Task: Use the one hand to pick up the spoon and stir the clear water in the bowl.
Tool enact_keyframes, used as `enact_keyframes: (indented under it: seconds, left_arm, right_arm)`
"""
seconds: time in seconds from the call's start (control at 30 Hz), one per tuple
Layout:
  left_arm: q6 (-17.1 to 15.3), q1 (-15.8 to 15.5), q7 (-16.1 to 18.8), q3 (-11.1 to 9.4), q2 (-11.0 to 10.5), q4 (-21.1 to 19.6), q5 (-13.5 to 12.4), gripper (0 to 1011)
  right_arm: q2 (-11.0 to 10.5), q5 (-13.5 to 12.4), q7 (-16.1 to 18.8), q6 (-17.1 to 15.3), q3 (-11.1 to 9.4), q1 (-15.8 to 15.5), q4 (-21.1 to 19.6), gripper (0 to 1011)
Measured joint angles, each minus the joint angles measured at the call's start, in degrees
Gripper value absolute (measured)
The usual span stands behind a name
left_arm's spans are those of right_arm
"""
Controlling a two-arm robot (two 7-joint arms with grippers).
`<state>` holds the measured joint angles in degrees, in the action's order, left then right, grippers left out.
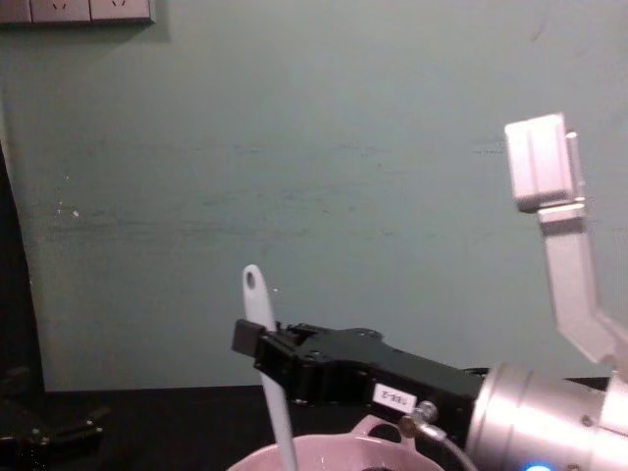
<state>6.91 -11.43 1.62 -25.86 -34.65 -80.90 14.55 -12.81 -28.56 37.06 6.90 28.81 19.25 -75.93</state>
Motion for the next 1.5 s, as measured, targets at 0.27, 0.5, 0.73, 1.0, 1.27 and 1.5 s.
enact_keyframes:
  seconds: [0.27,0.5,0.73,1.0,1.27,1.5]
  left_arm:
    - [0.00,0.00,0.00,0.00,0.00,0.00,0.00,1011]
    - [0.00,0.00,0.00,0.00,0.00,0.00,0.00,1011]
    - [0.00,0.00,0.00,0.00,0.00,0.00,0.00,1011]
    - [0.00,0.00,0.00,0.00,0.00,0.00,0.00,1011]
    - [0.00,0.00,0.00,0.00,0.00,0.00,0.00,1011]
    - [0.00,0.00,0.00,0.00,0.00,0.00,0.00,1011]
  right_arm:
    - [2.84,-0.16,-1.68,-0.12,2.13,3.21,5.20,113]
    - [6.12,0.98,-3.80,3.62,2.15,6.00,11.79,113]
    - [9.57,2.17,-6.42,9.34,0.10,7.57,17.66,113]
    - [10.48,4.39,-8.39,14.23,-2.01,8.07,20.13,113]
    - [9.05,7.53,-9.52,16.81,-3.09,7.42,19.34,113]
    - [5.91,8.91,-7.76,13.44,-3.27,6.05,15.21,113]
